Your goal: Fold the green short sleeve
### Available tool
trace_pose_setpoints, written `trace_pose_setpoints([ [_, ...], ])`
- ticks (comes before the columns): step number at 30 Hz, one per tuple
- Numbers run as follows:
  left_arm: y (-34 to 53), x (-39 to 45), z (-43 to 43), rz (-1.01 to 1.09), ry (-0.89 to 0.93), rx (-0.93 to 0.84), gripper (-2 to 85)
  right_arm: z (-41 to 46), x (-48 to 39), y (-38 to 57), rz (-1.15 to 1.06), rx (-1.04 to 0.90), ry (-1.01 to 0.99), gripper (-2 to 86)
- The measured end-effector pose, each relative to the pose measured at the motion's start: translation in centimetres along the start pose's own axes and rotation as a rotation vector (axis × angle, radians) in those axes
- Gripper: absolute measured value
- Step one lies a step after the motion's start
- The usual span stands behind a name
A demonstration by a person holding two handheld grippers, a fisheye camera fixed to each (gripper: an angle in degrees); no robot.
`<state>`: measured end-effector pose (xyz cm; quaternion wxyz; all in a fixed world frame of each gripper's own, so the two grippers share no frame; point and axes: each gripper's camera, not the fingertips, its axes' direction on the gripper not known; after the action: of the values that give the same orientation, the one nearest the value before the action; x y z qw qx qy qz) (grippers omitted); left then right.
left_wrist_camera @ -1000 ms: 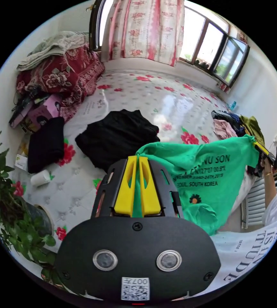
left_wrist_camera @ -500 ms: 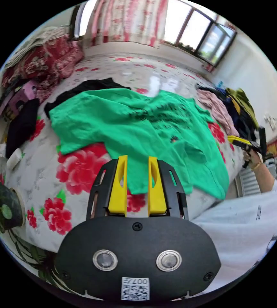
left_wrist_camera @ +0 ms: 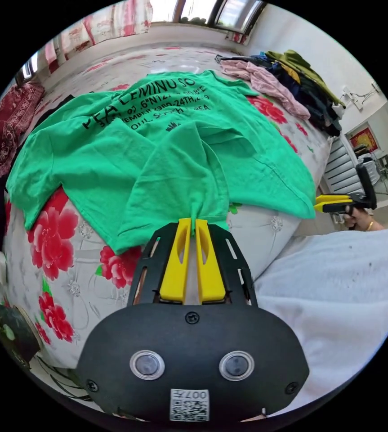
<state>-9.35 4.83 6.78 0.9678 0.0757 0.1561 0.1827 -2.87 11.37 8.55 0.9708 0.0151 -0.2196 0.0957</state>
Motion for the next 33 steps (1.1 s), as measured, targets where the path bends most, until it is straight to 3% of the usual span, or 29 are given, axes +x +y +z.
trace_pose_setpoints([
  [2, 2.3, -1.2, -2.5, -0.032, 0.012, 0.041, -0.6, -0.3, 1.2, 0.0, -0.005, -0.024, -0.01, 3.7],
  [4, 6.3, -3.3, -6.1, -0.111, 0.034, 0.088, -0.7, -1.3, 2.3, 0.4, -0.039, -0.023, -0.159, 1.7],
  [12, 17.7, -8.8, -13.6, -0.404, 0.158, 0.291, -0.8, -7.9, 7.5, 0.3, 0.002, 0.2, -0.537, -0.1],
  [18, 12.0, -16.9, -15.1, -0.54, 0.288, 0.471, -0.9, -15.9, 5.7, -12.4, -0.088, 0.363, -0.659, -0.3],
  [22, 4.9, -21.4, -24.7, -0.532, 0.348, 0.713, -0.9, -27.2, 0.5, -17.3, -0.261, 0.586, -0.628, -0.3],
  [24, 3.7, -21.2, -30.5, -0.481, 0.325, 0.822, -0.9, -34.6, -1.9, -16.4, -0.391, 0.763, -0.634, -0.3],
  [27, 4.5, -18.9, -38.1, -0.344, 0.266, 0.956, -0.9, -39.9, -3.7, -12.8, -0.569, 0.875, -0.541, -0.3],
  [30, 7.6, -15.8, -40.8, -0.226, 0.236, 1.004, -0.9, -40.5, -2.9, -8.0, -0.657, 0.923, -0.48, -0.3],
  [33, 11.7, -13.8, -39.2, -0.192, 0.228, 0.974, -0.9, -37.8, 0.4, -4.8, -0.608, 0.839, -0.494, -0.3],
])
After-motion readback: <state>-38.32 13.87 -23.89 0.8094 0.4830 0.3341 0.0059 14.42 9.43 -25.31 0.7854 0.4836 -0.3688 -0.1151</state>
